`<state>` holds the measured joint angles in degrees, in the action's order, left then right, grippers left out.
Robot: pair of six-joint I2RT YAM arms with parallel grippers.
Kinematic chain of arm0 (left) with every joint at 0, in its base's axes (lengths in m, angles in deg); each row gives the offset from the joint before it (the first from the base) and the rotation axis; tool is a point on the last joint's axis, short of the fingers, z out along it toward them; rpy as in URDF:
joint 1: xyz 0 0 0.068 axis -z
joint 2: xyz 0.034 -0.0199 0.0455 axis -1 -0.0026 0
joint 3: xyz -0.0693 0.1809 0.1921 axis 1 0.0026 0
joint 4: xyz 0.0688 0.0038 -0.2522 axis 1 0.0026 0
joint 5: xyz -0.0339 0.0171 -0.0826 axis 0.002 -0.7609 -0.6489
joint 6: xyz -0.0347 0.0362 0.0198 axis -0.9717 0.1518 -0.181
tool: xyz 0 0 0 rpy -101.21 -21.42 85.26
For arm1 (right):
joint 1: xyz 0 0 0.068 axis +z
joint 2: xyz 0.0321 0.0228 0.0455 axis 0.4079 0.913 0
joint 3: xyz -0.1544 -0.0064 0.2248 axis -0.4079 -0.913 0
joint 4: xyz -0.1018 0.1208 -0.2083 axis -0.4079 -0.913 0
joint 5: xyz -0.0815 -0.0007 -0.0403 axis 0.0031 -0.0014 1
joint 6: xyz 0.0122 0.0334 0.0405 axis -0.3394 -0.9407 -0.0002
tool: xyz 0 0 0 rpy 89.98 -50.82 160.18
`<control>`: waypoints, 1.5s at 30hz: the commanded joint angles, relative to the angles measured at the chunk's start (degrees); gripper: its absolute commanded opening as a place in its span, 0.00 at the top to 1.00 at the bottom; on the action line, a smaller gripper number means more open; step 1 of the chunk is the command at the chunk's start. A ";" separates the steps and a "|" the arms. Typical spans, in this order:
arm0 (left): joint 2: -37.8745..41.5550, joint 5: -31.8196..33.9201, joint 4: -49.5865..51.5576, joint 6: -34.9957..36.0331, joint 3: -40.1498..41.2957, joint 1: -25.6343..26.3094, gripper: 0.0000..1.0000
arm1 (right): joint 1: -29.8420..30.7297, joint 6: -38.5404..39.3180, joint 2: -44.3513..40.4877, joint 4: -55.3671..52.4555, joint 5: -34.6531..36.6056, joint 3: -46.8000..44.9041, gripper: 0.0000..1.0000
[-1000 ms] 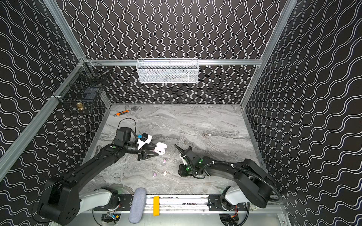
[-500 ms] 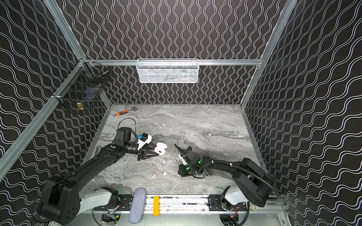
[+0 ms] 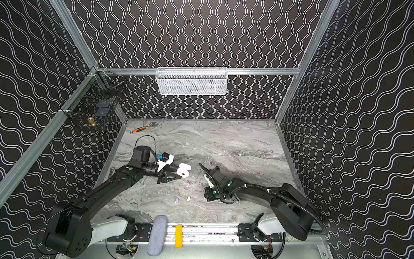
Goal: Insert wireless bluetooth earbuds into charging case
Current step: Pick up the wireless bluetooth earbud from the bottom-center of the table, then insert the wireless bluetooth earbud into the charging case.
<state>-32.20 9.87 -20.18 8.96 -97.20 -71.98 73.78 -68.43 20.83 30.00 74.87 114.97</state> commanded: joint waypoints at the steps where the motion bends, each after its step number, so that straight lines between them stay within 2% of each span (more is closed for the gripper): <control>1: -0.14 -0.43 -0.64 -0.24 -0.35 0.04 0.75 | -0.05 0.97 -0.72 -3.01 2.63 1.30 0.84; 9: -0.12 -0.35 -0.67 -0.19 -0.46 0.06 0.75 | 0.03 1.64 -1.58 -8.73 8.34 3.88 0.84; 18: -0.25 -0.08 -0.63 -0.41 -0.45 0.05 0.75 | 0.03 1.68 -2.90 -12.17 11.67 5.44 0.85; 21: -0.62 0.60 -1.15 -1.14 -0.68 -0.01 0.75 | 0.50 1.42 -3.96 -14.89 15.32 7.52 0.85; 31: -0.91 0.71 -1.71 -1.85 -0.68 0.01 0.75 | 5.27 2.13 -6.05 -29.52 28.91 24.56 0.85; 45: -0.75 2.03 -1.94 -2.34 -0.59 0.06 0.74 | 14.80 3.20 2.14 -38.95 37.72 42.64 0.85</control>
<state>-32.90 11.56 -20.51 7.45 -97.31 -71.98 87.55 -65.68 21.51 -5.39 109.36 155.58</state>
